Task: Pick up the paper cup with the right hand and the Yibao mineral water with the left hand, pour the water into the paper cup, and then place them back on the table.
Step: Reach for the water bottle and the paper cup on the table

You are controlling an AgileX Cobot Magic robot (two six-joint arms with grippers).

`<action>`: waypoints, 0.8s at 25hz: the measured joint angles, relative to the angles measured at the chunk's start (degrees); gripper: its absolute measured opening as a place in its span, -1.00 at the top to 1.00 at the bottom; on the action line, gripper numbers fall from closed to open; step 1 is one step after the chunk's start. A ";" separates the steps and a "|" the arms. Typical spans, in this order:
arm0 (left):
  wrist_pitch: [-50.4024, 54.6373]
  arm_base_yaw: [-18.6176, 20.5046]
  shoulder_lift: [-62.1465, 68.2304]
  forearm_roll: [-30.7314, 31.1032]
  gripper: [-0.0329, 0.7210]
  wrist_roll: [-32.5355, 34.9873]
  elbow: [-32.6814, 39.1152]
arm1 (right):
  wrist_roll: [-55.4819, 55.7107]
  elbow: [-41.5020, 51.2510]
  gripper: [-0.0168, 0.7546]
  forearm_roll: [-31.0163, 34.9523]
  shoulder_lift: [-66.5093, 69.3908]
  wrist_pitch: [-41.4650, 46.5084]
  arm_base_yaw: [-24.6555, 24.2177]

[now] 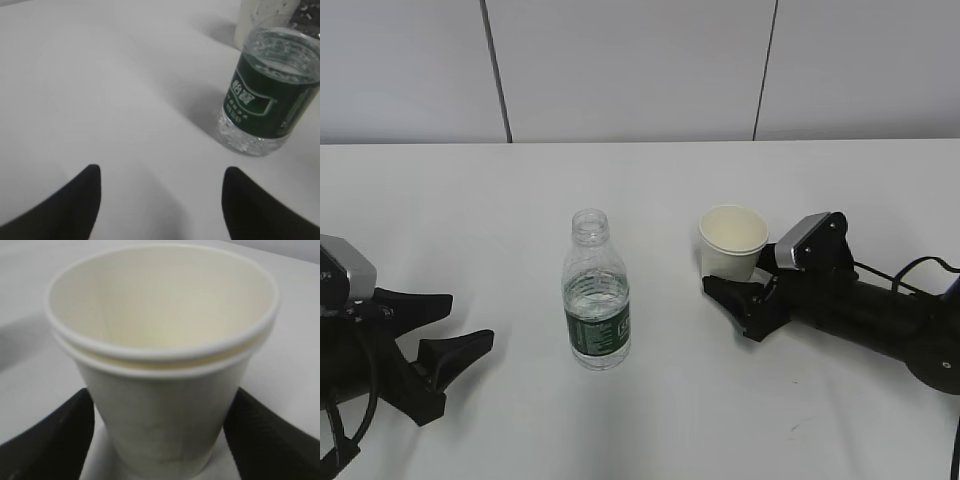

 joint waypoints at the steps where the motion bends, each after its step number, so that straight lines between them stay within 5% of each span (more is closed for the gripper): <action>1: 0.00 0.00 0.00 0.00 -0.33 0.00 0.00 | 0.00 -0.66 -0.67 0.57 0.23 0.00 0.61; 11: 0.00 -0.47 0.00 1.34 -0.33 -2.59 0.00 | 0.11 -2.79 -0.55 1.47 0.48 0.00 1.88; 20: -0.06 -10.28 1.47 -1.56 -0.33 -3.45 -2.11 | 0.11 -2.92 -0.46 1.47 0.48 0.00 1.88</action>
